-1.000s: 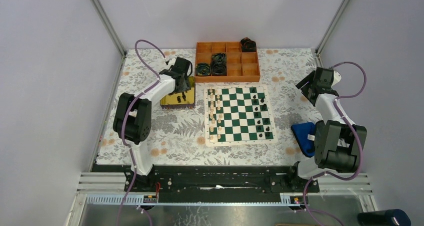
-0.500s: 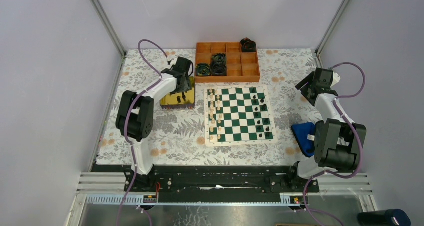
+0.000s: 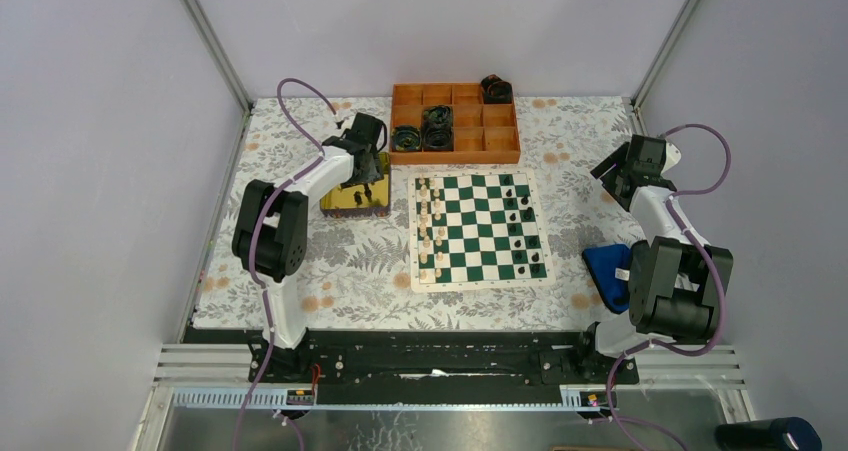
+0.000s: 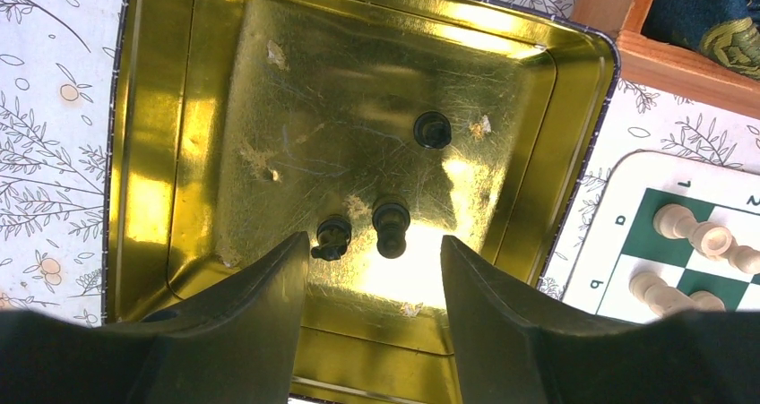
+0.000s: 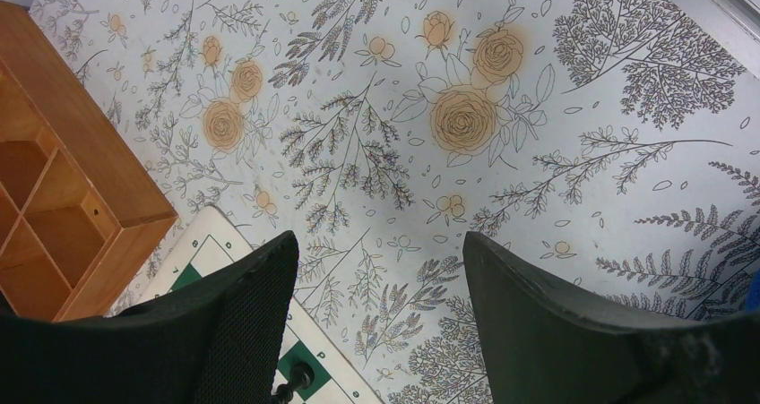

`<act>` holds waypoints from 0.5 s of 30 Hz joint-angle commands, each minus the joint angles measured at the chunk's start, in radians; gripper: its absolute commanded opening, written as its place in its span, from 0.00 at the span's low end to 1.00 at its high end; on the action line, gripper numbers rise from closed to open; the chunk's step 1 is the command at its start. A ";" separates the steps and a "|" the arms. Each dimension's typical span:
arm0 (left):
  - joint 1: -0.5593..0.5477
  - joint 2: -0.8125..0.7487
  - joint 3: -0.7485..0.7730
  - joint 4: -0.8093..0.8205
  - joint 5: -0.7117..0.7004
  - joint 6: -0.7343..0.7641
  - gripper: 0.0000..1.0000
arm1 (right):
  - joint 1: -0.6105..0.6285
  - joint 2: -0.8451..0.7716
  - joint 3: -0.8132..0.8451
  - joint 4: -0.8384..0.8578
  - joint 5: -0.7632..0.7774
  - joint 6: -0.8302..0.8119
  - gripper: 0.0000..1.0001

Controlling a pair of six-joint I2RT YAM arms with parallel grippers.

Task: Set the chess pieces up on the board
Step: Pick up the chess piece from the storage box.

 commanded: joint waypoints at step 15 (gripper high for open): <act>0.008 0.043 0.025 0.017 0.006 0.022 0.57 | -0.004 -0.010 0.004 0.041 -0.004 -0.011 0.75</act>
